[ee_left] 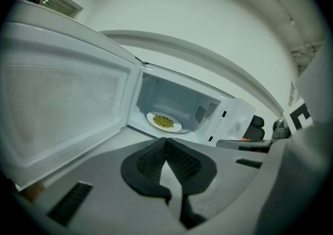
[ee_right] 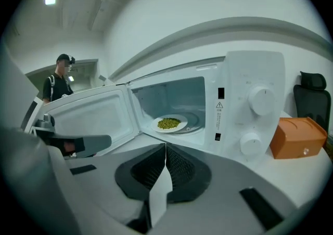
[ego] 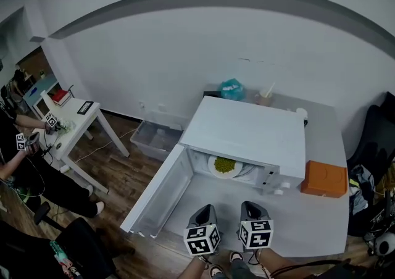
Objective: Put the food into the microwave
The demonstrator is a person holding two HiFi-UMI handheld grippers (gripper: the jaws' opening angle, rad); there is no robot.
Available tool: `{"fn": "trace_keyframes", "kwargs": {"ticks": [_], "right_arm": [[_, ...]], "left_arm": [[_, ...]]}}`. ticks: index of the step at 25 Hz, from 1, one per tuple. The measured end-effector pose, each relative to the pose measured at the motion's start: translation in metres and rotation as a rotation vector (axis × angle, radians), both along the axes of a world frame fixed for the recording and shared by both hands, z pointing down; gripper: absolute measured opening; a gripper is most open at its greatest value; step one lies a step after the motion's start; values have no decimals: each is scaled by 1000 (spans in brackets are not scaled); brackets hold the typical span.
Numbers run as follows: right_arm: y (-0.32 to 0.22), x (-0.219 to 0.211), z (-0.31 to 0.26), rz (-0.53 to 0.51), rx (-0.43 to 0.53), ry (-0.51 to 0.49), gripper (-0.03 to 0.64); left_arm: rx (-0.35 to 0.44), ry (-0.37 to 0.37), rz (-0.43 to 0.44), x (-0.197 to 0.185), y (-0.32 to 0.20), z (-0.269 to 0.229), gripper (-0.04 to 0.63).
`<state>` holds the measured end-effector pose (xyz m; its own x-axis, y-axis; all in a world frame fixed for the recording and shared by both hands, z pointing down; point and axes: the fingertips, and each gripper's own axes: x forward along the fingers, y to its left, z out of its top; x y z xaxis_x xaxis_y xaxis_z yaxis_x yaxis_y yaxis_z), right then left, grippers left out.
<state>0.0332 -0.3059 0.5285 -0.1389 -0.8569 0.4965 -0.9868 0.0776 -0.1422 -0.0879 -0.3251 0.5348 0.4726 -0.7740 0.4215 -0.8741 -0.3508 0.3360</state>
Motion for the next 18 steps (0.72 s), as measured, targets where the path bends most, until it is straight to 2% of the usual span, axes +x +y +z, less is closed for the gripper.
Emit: {"fn": "trace_keyframes", "kwargs": {"ticks": [5,10,18], "right_arm": [[29,-7,-13,-81,17,38,18],[50,-22,-20,-112,23,0,18],[46,-30,-42,-135,78,-10,18]], "left_arm": [[20,14,-1,-1,26,-19,3],[36,6,-13,-9,48,-35,3],[43,-6,-5,1,53,-41,3]]}}
